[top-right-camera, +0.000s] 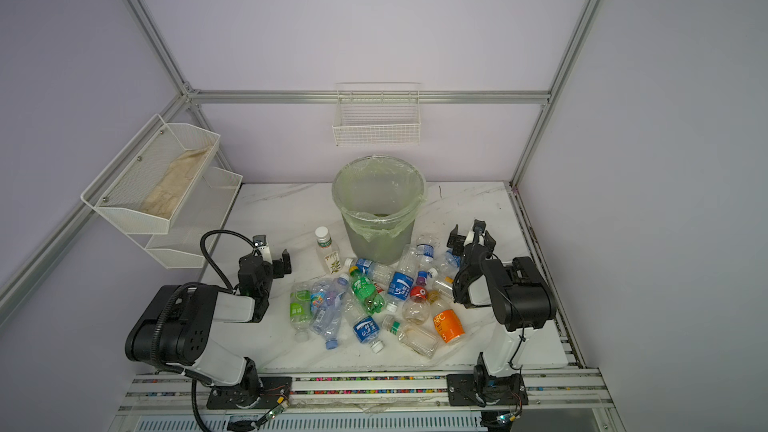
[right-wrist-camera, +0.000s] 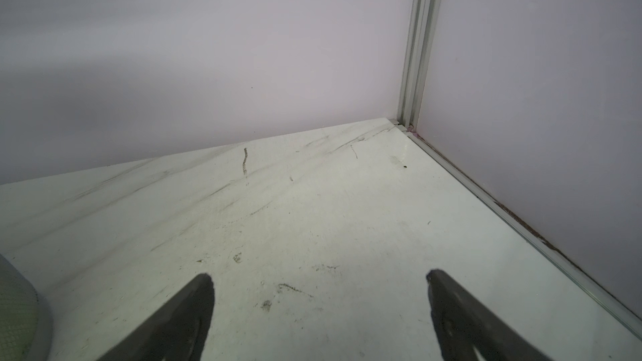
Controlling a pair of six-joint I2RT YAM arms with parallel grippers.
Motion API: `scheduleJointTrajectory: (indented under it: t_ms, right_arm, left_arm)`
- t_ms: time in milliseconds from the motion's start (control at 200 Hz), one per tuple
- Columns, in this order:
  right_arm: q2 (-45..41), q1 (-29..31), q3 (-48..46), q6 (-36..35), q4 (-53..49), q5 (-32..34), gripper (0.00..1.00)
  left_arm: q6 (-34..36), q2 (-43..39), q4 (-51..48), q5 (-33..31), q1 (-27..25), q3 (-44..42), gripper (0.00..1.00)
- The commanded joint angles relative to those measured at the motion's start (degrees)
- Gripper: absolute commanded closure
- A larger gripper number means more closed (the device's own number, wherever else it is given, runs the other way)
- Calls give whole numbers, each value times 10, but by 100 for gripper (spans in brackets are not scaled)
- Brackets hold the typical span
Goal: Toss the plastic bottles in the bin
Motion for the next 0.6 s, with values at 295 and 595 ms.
scheduleJointTrajectory:
  t_ms: [295, 595]
  right_arm:
    - [2, 0, 3, -9, 31, 3, 3]
    - [-210, 0, 36, 10, -175, 13, 3]
  left_arm:
    - [-29, -119, -131, -46, 2, 73, 0]
    - [-74, -363, -414, -47, 0, 164, 0]
